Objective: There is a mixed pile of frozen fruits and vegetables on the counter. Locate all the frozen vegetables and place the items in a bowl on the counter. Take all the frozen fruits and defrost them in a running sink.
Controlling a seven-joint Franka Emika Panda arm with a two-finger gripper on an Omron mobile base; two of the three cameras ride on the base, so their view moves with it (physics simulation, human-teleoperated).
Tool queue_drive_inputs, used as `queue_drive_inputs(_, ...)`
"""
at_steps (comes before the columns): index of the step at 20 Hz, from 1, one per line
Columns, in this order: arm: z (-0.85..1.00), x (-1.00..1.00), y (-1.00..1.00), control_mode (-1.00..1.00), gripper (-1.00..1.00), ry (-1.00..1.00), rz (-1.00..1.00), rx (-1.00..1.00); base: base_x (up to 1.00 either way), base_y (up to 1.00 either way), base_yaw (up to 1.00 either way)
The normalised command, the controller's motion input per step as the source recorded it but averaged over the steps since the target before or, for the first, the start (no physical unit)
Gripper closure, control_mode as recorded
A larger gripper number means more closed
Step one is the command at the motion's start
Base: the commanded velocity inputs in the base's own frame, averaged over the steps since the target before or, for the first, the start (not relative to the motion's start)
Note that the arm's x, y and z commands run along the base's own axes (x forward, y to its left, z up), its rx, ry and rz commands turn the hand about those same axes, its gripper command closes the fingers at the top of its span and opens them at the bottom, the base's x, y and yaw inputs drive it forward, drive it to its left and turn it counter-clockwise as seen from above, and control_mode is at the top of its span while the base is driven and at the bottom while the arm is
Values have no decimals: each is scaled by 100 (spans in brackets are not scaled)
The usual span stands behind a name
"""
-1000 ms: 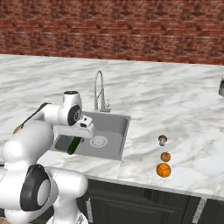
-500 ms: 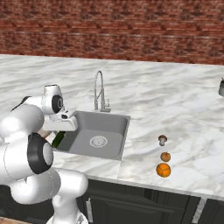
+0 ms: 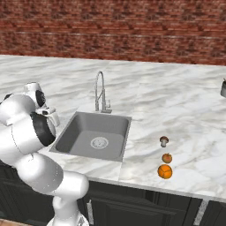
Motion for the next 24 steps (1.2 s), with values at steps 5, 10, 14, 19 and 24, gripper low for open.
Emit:
queue_drive_inputs(5,1,27,65,-100,100,1,0,1,0,0,0)
queue_drive_inputs(10,-7,23,54,-100,100,3,0,9,0,0,0)
queue_drive_inputs(14,-16,24,28,-100,100,0,0,12,0,0,0)
queue_drive_inputs(19,-18,15,26,-100,100,-7,0,8,0,0,0)
queue_drive_inputs(24,-29,7,21,-100,100,-12,0,4,0,0,0)
